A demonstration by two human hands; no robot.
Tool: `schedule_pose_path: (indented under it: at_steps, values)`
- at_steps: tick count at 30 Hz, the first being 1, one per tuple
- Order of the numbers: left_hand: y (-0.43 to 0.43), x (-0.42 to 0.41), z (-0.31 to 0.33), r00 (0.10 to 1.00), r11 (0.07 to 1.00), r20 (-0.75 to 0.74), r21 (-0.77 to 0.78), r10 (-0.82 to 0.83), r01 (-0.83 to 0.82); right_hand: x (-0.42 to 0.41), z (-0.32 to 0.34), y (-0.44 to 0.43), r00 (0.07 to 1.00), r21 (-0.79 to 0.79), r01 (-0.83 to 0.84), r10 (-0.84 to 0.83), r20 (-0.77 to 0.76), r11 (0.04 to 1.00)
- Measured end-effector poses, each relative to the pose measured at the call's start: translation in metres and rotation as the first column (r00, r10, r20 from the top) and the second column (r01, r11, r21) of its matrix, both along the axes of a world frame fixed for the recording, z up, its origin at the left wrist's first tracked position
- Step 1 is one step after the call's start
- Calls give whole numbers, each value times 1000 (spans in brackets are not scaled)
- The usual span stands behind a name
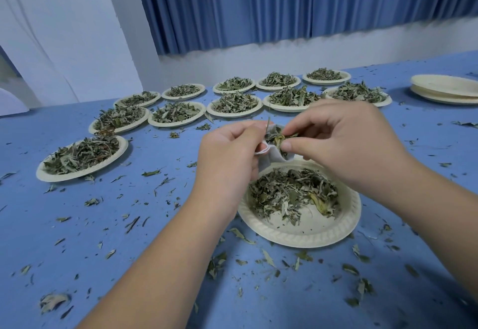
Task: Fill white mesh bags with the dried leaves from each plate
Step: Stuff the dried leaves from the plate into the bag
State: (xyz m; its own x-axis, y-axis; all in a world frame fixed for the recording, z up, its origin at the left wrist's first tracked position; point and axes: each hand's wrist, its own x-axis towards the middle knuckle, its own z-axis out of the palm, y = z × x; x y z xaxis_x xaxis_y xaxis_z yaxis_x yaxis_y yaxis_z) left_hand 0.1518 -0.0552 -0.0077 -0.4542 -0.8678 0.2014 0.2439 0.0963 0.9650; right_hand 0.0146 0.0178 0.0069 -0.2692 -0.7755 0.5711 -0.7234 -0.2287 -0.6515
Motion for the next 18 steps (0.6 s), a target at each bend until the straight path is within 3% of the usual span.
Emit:
schedule_pose_path:
  at_steps: [4, 11, 18]
  values:
    - [3, -3, -2, 998, 1000, 59, -10, -11, 11, 3, -3, -3, 995, 12, 69, -68, -78, 998]
    - [6, -2, 1, 1000, 1000, 15, 18, -22, 22, 1, 3, 3, 982, 64, -132, 122, 144, 989]
    - [6, -4, 0, 999, 1000, 39, 8, -18, 17, 3, -4, -3, 993, 20, -43, 40, 111, 999]
